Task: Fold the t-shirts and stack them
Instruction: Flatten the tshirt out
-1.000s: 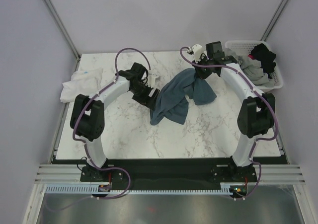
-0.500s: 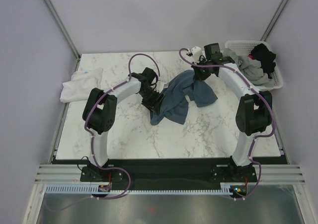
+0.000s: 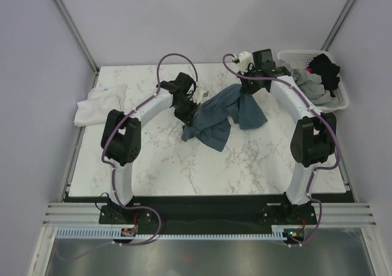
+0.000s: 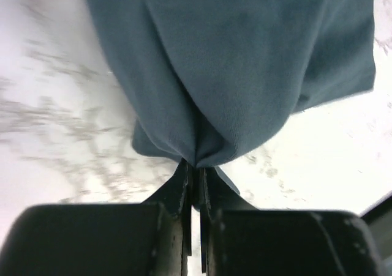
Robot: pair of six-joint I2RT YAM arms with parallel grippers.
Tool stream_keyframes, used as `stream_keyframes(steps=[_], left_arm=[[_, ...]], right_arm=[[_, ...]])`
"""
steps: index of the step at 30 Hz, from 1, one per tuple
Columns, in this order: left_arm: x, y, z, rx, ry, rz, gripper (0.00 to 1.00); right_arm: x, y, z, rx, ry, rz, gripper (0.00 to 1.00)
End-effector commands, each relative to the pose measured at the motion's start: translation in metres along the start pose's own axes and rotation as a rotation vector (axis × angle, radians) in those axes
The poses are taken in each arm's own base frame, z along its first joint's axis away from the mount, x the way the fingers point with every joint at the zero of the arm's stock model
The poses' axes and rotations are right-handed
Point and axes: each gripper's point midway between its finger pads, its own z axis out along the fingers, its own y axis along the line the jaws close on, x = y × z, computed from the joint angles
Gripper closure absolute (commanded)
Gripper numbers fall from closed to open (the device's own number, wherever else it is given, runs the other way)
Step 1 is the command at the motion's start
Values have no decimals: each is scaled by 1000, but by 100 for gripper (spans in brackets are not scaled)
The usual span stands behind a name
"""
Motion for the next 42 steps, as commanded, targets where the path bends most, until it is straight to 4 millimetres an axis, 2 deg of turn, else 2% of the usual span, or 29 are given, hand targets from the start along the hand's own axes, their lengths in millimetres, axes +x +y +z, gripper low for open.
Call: stream_keyframes(steps=[1, 3, 4, 5, 7, 8, 11, 12, 14, 16, 18, 19, 21, 22, 23, 24, 28, 30, 31, 32, 33, 34, 35, 36, 37, 38, 40, 41, 42], left_arm=[[-68, 28, -92, -250, -243, 151, 98], [-90, 34, -137, -336, -341, 210, 98], [-95, 40, -154, -383, -366, 237, 98], [-101, 38, -179, -415, -417, 257, 98], [-108, 43, -210, -493, -472, 285, 98], [-110, 40, -231, -521, -511, 299, 98], [-111, 38, -263, -585, -568, 331, 98], [-109, 33, -281, -602, -602, 338, 98], [-104, 29, -292, -613, -617, 356, 98], [-94, 20, -313, -628, -652, 379, 98], [-82, 15, -312, -617, -645, 398, 98], [-73, 7, -329, -627, -683, 404, 98], [-61, 1, -338, -625, -703, 392, 98], [-52, -8, -358, -633, -752, 390, 98], [-46, -13, -365, -632, -769, 393, 98], [-41, -18, -372, -627, -791, 397, 98], [-20, -41, -411, -625, -896, 408, 98], [-16, -46, -412, -605, -902, 418, 98], [-15, -46, -408, -603, -890, 433, 98], [-13, -41, -393, -595, -850, 437, 98], [-13, -36, -383, -598, -822, 437, 98], [-13, -32, -371, -590, -787, 432, 98], [-15, -23, -347, -575, -724, 419, 98], [-15, -19, -334, -563, -696, 411, 98], [-15, -12, -313, -548, -652, 406, 98], [-17, -5, -290, -532, -603, 398, 98], [-13, 12, -252, -529, -526, 354, 98], [-9, 17, -234, -513, -479, 348, 98], [-5, 25, -205, -488, -403, 340, 98]], right_arm=[[-70, -36, -43, 138, -203, 33, 100], [-93, -47, -68, 180, -271, 28, 100], [-104, -49, -87, 206, -311, 21, 100], [-111, -50, -97, 218, -337, 10, 100], [-128, -49, -128, 240, -405, -13, 100], [-131, -47, -135, 239, -422, -16, 100], [-134, -33, -162, 203, -466, -12, 100], [-130, -25, -172, 189, -475, -14, 100], [-124, -8, -182, 122, -487, -23, 100], [-108, 11, -195, 68, -479, -47, 100], [-93, 28, -203, 11, -469, -61, 100], [-92, 36, -224, 13, -497, -85, 100], [-84, 49, -244, -13, -495, -94, 100], [-84, 56, -266, -12, -529, -111, 100], [-78, 62, -276, -22, -527, -109, 100], [-80, 67, -297, -9, -565, -113, 100], [-77, 84, -343, -26, -605, -99, 100], [-78, 89, -360, -28, -630, -110, 100], [-76, 91, -361, -29, -629, -118, 100], [-74, 91, -360, -28, -627, -128, 100], [-68, 89, -344, -35, -596, -128, 100], [-70, 85, -335, -27, -598, -128, 100], [-61, 83, -311, -50, -553, -122, 100], [-57, 80, -289, -68, -517, -163, 100], [-59, 77, -273, -77, -512, -178, 100], [-46, 74, -233, -112, -436, -150, 100], [-42, 72, -197, -157, -407, -132, 100], [-28, 79, -161, -243, -342, -104, 100], [-22, 80, -144, -277, -317, -86, 100]])
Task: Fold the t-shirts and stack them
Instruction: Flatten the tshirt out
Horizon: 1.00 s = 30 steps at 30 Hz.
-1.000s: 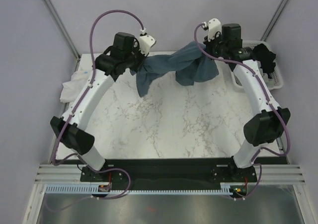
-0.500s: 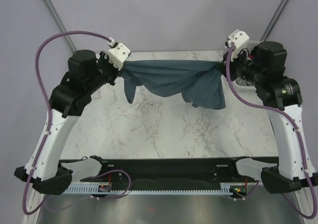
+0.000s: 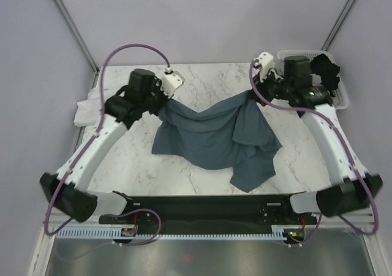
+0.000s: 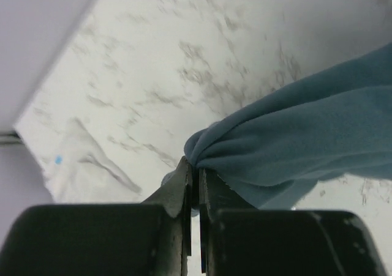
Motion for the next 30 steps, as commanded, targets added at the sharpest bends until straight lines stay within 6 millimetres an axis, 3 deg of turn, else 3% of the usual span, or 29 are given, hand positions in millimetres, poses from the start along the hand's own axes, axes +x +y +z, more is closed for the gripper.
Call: stream_keyframes(steps=[1, 2, 4, 5, 6, 7, 8, 9, 10, 11, 12, 13, 14, 15, 16, 17, 19, 21, 24, 26, 30], left_arm=[[69, -26, 58, 78, 228, 12, 98], [85, -33, 69, 101, 276, 11, 98], [126, -49, 95, 160, 405, 4, 98], [134, -50, 103, 170, 433, -1, 98], [134, -40, 115, 146, 427, -23, 98], [103, 8, 151, -89, 320, -106, 26], [99, 25, 155, -137, 322, -136, 18], [81, 52, 155, -201, 281, -191, 17], [77, 61, 156, -227, 276, -206, 16], [69, 71, 152, -255, 256, -214, 14], [61, 79, 148, -273, 232, -213, 12], [54, 82, 143, -285, 210, -212, 11], [46, 87, 132, -305, 183, -220, 8], [47, 83, 129, -292, 183, -223, 8], [49, 78, 125, -273, 182, -224, 8], [45, 73, 118, -247, 163, -230, 8], [67, 56, 115, -214, 215, -243, 9], [83, 39, 111, -165, 246, -252, 9], [95, 31, 106, -156, 267, -252, 9], [105, 25, 107, -145, 291, -251, 9], [112, 19, 112, -130, 313, -247, 9]], right_arm=[[55, -7, 76, -142, 87, 75, 100], [83, -8, 101, -179, 147, 133, 100], [102, -18, 129, -185, 165, 176, 100], [120, -26, 152, -188, 202, 209, 100], [126, -39, 164, -157, 211, 219, 98], [128, -50, 174, -138, 209, 224, 89], [124, -69, 191, -106, 208, 235, 76], [123, -90, 194, -40, 215, 253, 60], [114, -103, 194, -12, 195, 275, 56], [91, -117, 188, 18, 144, 285, 50], [82, -127, 180, 48, 124, 273, 38], [77, -128, 172, 63, 117, 246, 37], [57, -127, 152, 84, 78, 166, 36], [49, -126, 142, 103, 52, 132, 32], [67, -118, 136, 113, 85, 139, 30], [53, -113, 117, 133, 54, 109, 28], [66, -98, 104, 116, 89, 106, 30], [97, -62, 91, -2, 187, 157, 32], [126, -4, 72, -237, 309, 289, 35], [134, 21, 62, -342, 333, 340, 36], [155, 47, 47, -447, 445, 431, 40]])
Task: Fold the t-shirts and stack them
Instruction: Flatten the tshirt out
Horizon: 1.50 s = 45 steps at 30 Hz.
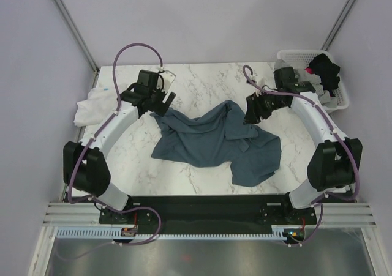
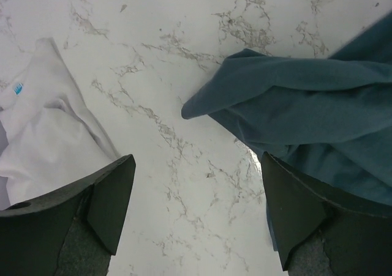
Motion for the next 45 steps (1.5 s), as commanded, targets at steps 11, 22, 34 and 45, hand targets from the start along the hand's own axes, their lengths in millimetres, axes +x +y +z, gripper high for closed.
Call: stream_keyframes(steps=[11, 22, 34, 45], left_arm=[[-10, -50, 4, 246, -2, -142, 17], [-9, -51, 6, 249, 6, -150, 17], [-9, -52, 5, 252, 4, -153, 16], [-9, -52, 7, 249, 7, -154, 16]], right_arm=[[91, 49, 21, -365, 324, 309, 47], [119, 9, 48, -209, 420, 346, 46], [137, -19, 72, -120, 456, 370, 45], [119, -26, 78, -92, 410, 330, 100]])
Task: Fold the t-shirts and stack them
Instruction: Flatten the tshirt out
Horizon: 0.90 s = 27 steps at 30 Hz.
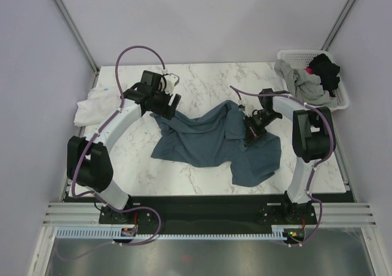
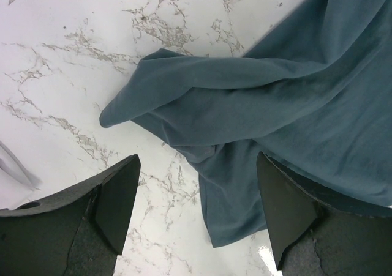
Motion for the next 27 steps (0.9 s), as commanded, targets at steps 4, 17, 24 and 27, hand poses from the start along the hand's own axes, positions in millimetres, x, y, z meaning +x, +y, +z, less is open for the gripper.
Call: stream_keyframes(steps=[4, 17, 24, 27], left_arm=[[-14, 0, -2, 3, -33, -27, 16], [-18, 2, -1, -6, -42, -29, 16], [-5, 3, 7, -15, -8, -26, 15], [-4, 3, 10, -14, 1, -27, 15]], right_arm=[[-57, 14, -46, 81, -173, -136, 100], [-170, 26, -152, 277, -467, -286, 100], [-180, -24, -161, 419, -506, -159, 100], [-190, -42, -172, 404, -546, -125, 100]])
